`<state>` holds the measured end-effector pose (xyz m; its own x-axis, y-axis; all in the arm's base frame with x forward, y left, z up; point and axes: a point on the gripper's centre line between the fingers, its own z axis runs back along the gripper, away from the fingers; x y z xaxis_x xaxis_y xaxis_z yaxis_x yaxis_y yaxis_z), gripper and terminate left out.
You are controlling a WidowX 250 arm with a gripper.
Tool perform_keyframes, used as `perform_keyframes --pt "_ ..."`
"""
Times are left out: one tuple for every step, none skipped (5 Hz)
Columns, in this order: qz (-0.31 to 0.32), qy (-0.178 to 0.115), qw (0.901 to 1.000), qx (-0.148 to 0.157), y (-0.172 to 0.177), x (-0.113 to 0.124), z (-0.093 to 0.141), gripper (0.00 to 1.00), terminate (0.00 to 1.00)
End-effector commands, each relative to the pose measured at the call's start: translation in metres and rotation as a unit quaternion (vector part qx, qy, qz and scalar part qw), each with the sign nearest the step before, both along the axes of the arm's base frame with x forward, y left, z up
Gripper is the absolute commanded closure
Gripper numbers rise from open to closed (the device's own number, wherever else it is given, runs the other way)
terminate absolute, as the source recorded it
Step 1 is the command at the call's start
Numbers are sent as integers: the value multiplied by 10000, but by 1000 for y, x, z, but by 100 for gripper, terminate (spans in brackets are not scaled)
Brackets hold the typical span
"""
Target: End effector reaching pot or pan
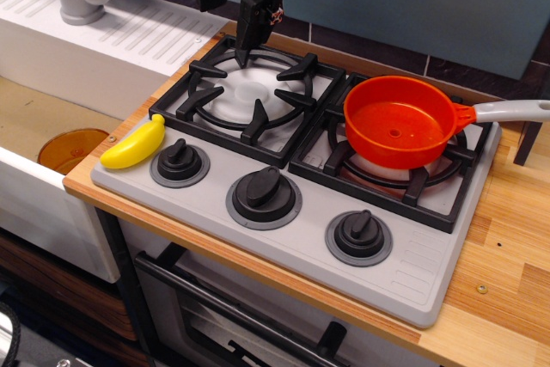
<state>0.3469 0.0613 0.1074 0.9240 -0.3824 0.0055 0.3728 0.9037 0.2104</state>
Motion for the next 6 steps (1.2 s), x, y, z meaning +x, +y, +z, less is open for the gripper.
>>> perform_keyframes --pt "0 0 10000 0 0 0 0 0 0" --pt "215 103 9997 39 -27 4 -2 0 0" --pt "330 197 9993 47 -50 11 1 0 0" --pt "424 217 9988 70 -69 16 4 0 0" --pt "543 237 9982 96 -92 22 3 0 0" --pt "643 186 9977 104 -115 24 -4 0 0"
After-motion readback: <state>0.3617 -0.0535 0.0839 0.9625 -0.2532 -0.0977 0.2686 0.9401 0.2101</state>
